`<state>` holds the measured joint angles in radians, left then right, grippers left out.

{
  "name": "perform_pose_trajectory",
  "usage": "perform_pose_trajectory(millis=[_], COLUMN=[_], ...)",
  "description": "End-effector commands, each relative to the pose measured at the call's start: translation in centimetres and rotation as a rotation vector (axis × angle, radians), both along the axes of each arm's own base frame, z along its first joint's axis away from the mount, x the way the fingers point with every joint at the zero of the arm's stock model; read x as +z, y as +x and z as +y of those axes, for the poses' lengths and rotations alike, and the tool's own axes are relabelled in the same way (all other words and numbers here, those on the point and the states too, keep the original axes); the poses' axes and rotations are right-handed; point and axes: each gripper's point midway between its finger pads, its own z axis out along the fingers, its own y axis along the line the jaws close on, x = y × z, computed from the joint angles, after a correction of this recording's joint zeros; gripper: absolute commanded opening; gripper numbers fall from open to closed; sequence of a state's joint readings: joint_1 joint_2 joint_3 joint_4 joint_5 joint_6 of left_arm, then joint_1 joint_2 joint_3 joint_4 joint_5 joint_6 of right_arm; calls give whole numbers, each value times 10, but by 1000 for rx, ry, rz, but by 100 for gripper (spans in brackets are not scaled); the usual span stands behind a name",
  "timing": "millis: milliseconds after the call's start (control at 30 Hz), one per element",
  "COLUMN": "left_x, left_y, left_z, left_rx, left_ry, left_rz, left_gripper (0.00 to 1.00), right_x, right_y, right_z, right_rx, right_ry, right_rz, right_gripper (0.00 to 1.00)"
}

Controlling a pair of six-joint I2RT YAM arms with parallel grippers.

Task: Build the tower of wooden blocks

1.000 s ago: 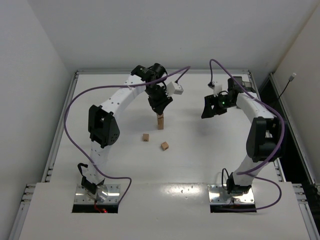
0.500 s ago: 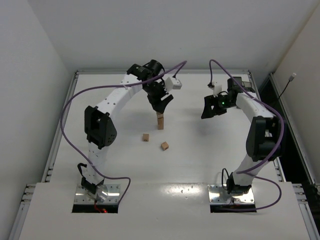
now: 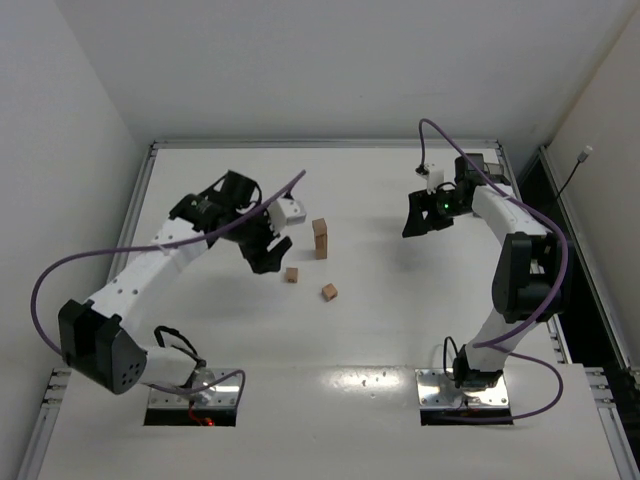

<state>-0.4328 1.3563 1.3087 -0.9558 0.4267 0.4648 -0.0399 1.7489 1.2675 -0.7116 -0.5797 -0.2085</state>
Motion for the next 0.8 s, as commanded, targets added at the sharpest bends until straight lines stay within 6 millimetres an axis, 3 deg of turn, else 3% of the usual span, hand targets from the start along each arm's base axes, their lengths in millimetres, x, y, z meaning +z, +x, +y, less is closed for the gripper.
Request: perform_pose_trajectory(millis=[0, 100, 133, 167, 300, 433, 767], left_x=[-47, -44, -61, -62, -94, -106, -116], left_y=[-13, -7, -15, -7, -8, -3, 38], left_z=[7, 3, 3, -1, -3, -12, -19], left_rx=[-15, -18, -28, -27, -38, -76, -125], left_ry=[32, -30, -23, -42, -51, -93, -103], left_rz=[9, -108, -92, -132, -124, -127, -208], left_gripper=[64, 64, 64, 64, 62, 61, 61], right_x=[16, 15, 15, 14, 13, 10, 8], right_y=[11, 11, 11, 11, 10, 9, 9], right_z=[0, -1, 2, 0, -1, -1, -3], right_rx=[-3, -7, 9, 5, 1, 1, 4], right_ry=[14, 5, 2, -9, -17, -17, -29], right_rz=[-60, -59, -64, -64, -55, -55, -56], right_gripper=[63, 63, 63, 63, 63, 63, 63])
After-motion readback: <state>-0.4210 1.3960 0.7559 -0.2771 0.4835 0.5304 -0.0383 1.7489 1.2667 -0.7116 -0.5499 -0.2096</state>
